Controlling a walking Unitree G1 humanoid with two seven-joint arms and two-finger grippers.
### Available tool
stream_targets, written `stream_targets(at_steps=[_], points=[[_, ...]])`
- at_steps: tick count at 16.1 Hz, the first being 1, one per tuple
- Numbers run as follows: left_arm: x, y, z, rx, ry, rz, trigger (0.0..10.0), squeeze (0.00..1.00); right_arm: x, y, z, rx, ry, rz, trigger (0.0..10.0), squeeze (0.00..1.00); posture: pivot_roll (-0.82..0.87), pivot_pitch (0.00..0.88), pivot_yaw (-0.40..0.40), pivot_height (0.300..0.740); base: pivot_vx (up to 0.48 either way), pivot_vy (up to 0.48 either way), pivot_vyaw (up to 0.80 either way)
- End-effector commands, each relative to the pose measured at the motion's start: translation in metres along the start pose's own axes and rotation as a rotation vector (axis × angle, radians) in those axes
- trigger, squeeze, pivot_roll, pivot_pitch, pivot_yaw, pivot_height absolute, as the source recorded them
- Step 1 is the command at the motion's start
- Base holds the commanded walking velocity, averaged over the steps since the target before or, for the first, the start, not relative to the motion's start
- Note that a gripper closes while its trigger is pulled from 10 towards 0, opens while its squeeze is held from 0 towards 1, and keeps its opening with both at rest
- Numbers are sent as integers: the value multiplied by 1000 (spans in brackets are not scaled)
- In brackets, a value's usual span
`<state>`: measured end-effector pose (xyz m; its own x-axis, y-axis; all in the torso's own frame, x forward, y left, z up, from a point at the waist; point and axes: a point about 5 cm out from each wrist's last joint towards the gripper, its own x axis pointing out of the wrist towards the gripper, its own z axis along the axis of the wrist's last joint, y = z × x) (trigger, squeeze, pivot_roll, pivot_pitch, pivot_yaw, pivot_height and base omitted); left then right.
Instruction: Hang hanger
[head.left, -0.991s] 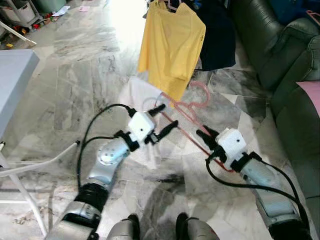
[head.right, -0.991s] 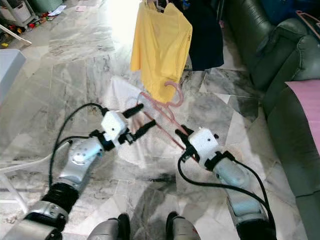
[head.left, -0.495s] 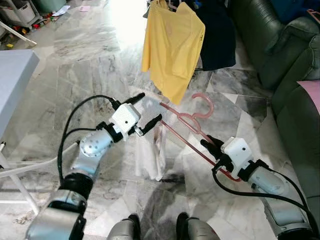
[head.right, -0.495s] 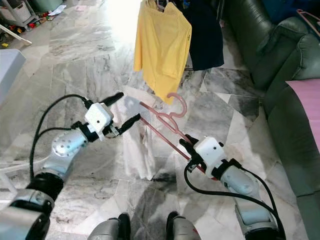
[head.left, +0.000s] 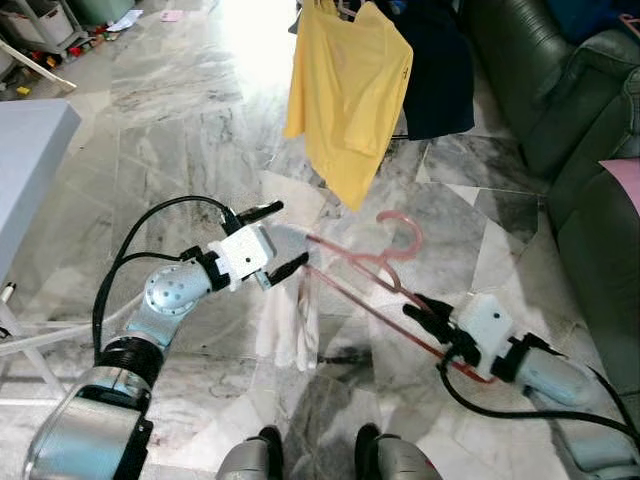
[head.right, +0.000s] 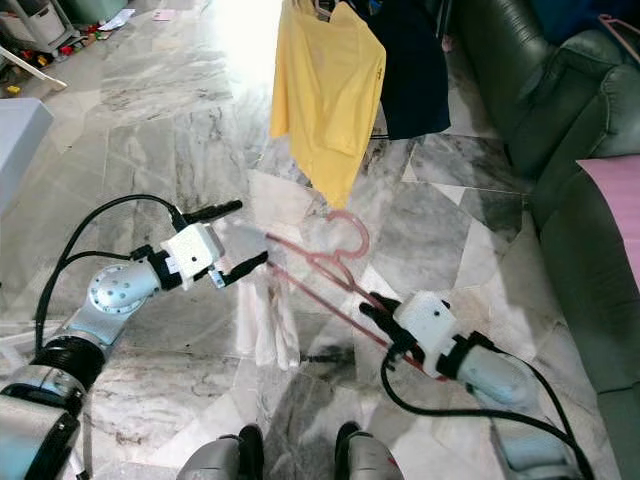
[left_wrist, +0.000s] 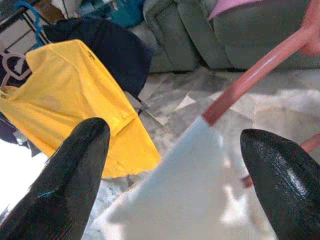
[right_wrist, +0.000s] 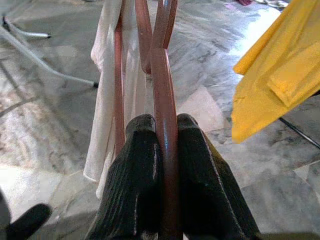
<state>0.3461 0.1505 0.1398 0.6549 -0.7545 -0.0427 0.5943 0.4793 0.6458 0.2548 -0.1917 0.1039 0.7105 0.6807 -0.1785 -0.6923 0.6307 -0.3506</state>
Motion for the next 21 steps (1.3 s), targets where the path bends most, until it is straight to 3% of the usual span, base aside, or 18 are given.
stream_targets(at_steps=[1,12,13,14,18,19,20,21], points=[[-2,1,-1,32,10,-27,10000,1000,-2,0,7,-2,-33,11,10000,0,-205,227,68,740,0,0,0],[-13,3,-11,132,105,-212,10000,1000,-12,6,13,-15,-13,113,10000,0,-209,223,77,740,0,0,0],[-14,2,-12,129,114,-234,10000,447,-13,6,13,-15,-11,115,10000,0,-209,223,77,740,0,0,0],[-15,2,-12,127,120,-254,10000,0,-14,6,13,-16,-8,115,10000,0,-209,223,77,740,0,0,0],[-20,1,-18,128,168,-320,10000,0,-14,9,14,-13,-7,126,10000,0,-210,223,81,740,0,0,0],[-21,1,-20,116,187,-331,8784,0,-14,11,15,-9,-10,142,10000,0,-209,224,83,740,0,0,0],[-22,2,-21,111,196,-336,2471,0,-14,12,15,-7,-11,151,10000,0,-209,224,82,740,0,0,0],[-22,3,-21,101,204,-331,157,0,-15,14,16,-5,-13,168,10000,0,-210,225,81,740,0,0,0]])
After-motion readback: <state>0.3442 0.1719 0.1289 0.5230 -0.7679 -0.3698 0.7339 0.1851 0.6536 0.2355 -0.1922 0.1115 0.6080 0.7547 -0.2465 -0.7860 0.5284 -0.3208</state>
